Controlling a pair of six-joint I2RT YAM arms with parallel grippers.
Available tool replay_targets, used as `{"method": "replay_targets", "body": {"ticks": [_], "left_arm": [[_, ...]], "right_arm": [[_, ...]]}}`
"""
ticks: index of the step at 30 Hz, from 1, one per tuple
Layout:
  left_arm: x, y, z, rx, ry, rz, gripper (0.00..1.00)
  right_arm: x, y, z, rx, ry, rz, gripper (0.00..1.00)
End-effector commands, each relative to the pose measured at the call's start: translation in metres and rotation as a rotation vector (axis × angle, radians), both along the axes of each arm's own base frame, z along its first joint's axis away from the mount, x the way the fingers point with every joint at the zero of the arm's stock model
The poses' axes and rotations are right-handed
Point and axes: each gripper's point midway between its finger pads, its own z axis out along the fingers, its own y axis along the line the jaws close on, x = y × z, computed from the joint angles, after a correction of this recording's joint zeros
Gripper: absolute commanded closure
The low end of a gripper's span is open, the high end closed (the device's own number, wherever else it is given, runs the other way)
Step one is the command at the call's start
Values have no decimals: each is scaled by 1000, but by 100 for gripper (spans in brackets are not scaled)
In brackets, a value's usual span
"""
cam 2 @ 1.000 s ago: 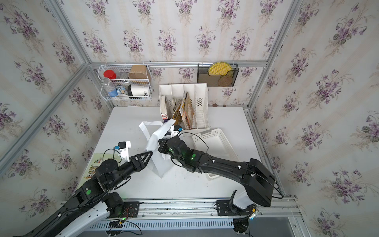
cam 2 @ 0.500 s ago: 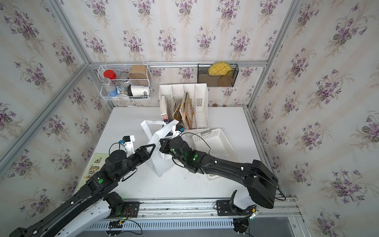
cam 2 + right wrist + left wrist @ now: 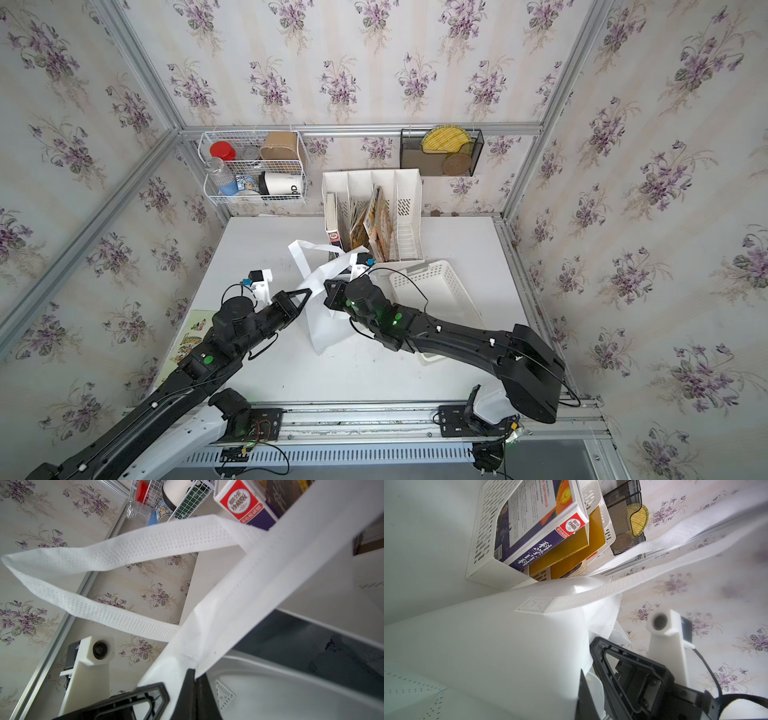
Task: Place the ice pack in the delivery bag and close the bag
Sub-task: Seal the adhesive seal in the delivery bag.
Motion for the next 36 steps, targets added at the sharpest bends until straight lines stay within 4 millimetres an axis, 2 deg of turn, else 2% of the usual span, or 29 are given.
{"method": "replay_targets", "body": {"ticks": [1,4,10,12,17,26,28,30,34,36], "left_arm": [[2,1,8,-20,-17,-2,100],[1,3,11,-1,-31,-22,100],[-6,0,13,112,-40,-119,100],[-8,-1,13,143,-40,-145,100],[-11,-2,18,180,-55,-183,100],[-18,8,16,222,-62,-187,100],[-21,10,14,234,-62,-190,100],[-21,14,12,241,-56,-183,100],[-24,14,12,227,-58,-198,100],[-26,14,14,223,-69,-206,100]], "right_arm": [[-6,-1,0,-33,-24,36,100],[-7,-5,5,-44,-52,42,97],[-18,-15,4,-79,-94,85,58],[-24,-17,-1,-90,-96,114,53],[-35,-18,-21,-122,-84,177,46],[-37,-50,-63,-216,-55,111,45],[-41,-53,-60,-207,-69,121,45],[-46,-57,-47,-179,-115,142,44],[-58,-75,-10,-107,-231,157,32],[-62,-86,3,-106,-269,149,24]]}}
